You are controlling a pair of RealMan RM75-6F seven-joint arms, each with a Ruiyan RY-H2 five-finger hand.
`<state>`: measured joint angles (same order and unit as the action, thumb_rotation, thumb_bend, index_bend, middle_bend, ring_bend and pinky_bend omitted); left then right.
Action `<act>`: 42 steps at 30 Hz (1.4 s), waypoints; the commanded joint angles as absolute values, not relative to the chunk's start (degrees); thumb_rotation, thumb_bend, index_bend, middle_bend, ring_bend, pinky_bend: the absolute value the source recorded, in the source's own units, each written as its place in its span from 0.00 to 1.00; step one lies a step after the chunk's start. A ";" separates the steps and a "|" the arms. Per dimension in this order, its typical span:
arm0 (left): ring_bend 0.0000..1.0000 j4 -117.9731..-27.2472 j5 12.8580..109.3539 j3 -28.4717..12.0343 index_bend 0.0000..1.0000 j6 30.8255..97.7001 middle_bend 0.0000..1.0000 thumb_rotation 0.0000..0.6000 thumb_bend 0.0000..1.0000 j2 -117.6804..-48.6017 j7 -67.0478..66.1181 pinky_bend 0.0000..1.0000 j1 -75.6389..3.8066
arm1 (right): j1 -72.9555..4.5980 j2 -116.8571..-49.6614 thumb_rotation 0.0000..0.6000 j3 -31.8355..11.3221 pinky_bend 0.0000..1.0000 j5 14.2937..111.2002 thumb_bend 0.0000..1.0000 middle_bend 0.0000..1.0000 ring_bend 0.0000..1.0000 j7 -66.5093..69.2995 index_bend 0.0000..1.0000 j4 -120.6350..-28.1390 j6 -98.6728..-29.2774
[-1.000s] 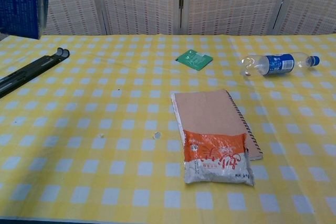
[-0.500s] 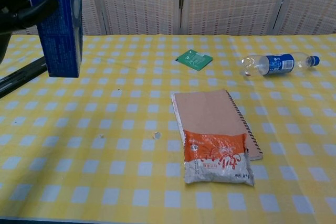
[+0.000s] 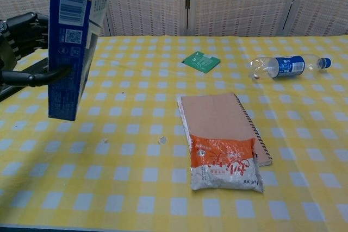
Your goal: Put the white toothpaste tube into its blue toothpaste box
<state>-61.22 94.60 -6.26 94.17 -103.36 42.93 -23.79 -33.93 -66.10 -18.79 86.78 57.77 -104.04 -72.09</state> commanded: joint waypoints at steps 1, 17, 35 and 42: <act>0.39 -56.99 96.27 -3.79 0.44 92.94 0.51 1.00 0.25 -102.43 40.12 0.35 -23.76 | -33.70 -65.83 1.00 -18.49 0.14 87.10 0.30 0.16 0.09 58.22 0.00 -104.05 -72.37; 0.39 -40.60 98.66 1.50 0.45 90.39 0.51 1.00 0.25 -108.98 38.30 0.35 -23.84 | -34.03 -65.68 1.00 -17.25 0.14 88.56 0.30 0.15 0.08 59.45 0.00 -104.87 -72.67; 0.38 -35.96 99.73 5.16 0.44 87.54 0.51 1.00 0.25 -112.60 38.78 0.34 -24.39 | -34.01 -65.47 1.00 -16.80 0.14 88.18 0.30 0.15 0.08 59.89 0.00 -105.18 -73.22; 0.24 -39.36 99.62 6.47 0.34 82.92 0.43 1.00 0.24 -110.77 35.76 0.17 -25.48 | -33.95 -65.16 1.00 -16.85 0.14 87.95 0.29 0.15 0.09 59.91 0.00 -105.59 -73.38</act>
<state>-38.51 99.63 6.09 83.74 -111.38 36.52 -25.11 -33.95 -65.16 -16.84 87.97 59.90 -105.57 -73.36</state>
